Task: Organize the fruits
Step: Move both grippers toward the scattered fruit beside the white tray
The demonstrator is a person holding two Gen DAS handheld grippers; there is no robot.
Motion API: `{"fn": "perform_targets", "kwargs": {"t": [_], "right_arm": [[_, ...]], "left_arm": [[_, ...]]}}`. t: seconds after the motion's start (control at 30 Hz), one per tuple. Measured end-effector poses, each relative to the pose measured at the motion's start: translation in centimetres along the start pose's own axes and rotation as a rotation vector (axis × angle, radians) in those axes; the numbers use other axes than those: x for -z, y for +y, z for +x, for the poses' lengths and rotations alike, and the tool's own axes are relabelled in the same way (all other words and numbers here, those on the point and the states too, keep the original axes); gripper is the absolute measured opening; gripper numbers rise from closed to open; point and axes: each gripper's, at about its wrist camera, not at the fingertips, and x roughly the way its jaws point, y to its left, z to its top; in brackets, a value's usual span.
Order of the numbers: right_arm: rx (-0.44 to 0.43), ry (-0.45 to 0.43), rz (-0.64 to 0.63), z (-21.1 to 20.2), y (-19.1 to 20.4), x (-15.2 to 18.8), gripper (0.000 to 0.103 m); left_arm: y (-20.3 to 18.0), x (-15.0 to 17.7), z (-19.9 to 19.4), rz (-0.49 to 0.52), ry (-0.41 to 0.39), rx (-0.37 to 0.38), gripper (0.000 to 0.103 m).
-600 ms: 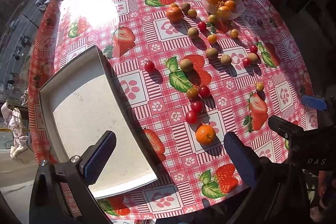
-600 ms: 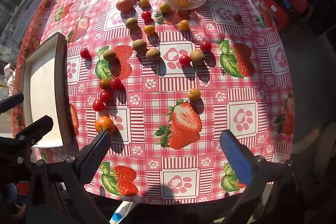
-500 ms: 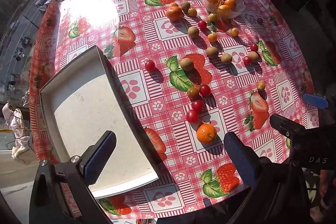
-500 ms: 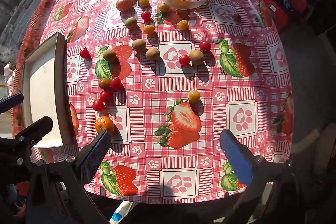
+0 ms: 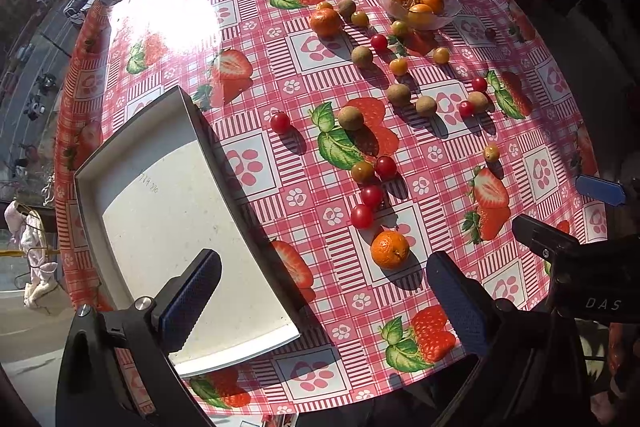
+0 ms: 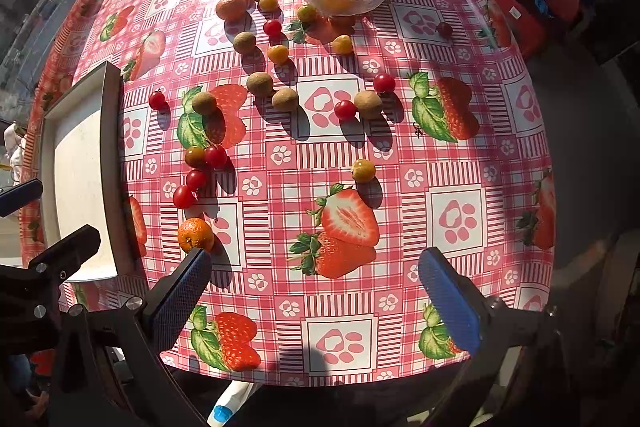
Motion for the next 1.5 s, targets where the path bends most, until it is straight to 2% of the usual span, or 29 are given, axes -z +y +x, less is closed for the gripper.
{"fn": "perform_targets", "kwargs": {"t": [0.37, 0.53, 0.97, 1.27, 1.5], "right_arm": [[0.004, 0.0, -0.001, 0.0, 0.0, -0.1, 0.103], [0.002, 0.004, 0.003, 0.1, -0.1, -0.1, 0.103], [0.003, 0.02, 0.015, 0.6, -0.4, 0.2, 0.103], [0.007, 0.039, 0.036, 1.6, -1.3, 0.9, 0.103], [0.005, 0.064, 0.1, 3.2, -3.5, 2.1, 0.103]], "left_arm": [[-0.1, 0.0, 0.4, 0.007, 0.022, -0.014, 0.103], [-0.4, 0.0, 0.5, 0.022, 0.035, -0.05, 0.103], [-0.6, 0.3, 1.3, 0.027, 0.046, -0.038, 0.103], [-0.8, 0.7, 2.5, 0.014, 0.112, -0.023, 0.103], [-1.6, 1.2, 5.4, -0.004, 0.15, -0.014, 0.103]]}}
